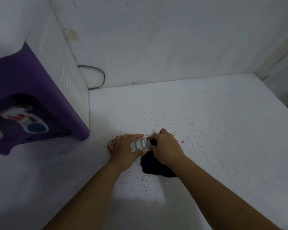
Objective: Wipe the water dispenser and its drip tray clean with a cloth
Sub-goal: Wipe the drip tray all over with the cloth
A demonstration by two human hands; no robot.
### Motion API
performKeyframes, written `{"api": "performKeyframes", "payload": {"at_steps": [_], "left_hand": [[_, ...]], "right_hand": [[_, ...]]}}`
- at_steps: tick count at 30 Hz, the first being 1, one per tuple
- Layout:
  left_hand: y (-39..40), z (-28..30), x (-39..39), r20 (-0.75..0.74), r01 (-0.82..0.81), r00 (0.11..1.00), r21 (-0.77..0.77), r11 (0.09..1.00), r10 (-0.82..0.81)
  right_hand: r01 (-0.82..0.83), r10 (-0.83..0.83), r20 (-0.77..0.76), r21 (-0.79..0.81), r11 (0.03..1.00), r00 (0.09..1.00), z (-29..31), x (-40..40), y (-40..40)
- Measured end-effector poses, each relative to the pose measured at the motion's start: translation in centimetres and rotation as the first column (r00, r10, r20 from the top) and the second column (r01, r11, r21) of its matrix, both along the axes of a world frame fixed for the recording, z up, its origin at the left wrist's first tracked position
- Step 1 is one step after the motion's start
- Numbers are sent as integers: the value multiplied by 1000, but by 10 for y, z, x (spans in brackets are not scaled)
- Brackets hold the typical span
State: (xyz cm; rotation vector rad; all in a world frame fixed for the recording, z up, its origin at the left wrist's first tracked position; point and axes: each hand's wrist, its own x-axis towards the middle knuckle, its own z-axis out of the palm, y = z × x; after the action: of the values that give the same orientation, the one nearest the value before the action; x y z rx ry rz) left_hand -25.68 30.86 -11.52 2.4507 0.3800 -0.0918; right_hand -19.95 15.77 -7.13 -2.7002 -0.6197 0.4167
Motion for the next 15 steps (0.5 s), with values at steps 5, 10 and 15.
{"api": "performKeyframes", "payload": {"at_steps": [5,10,15], "left_hand": [[0,-2,0,-8,8,1000,-74,997,-8],[1,-8,0,1,-9,1000,-68,998,9],[-2,0,-1,-4,-12,1000,2,1000,12]], "right_hand": [[12,-12,5,49,999,1000,3,12,4],[103,-103,5,9,995,995,-1,10,9],[82,-82,-4,1,997,997,-3,9,7]]}}
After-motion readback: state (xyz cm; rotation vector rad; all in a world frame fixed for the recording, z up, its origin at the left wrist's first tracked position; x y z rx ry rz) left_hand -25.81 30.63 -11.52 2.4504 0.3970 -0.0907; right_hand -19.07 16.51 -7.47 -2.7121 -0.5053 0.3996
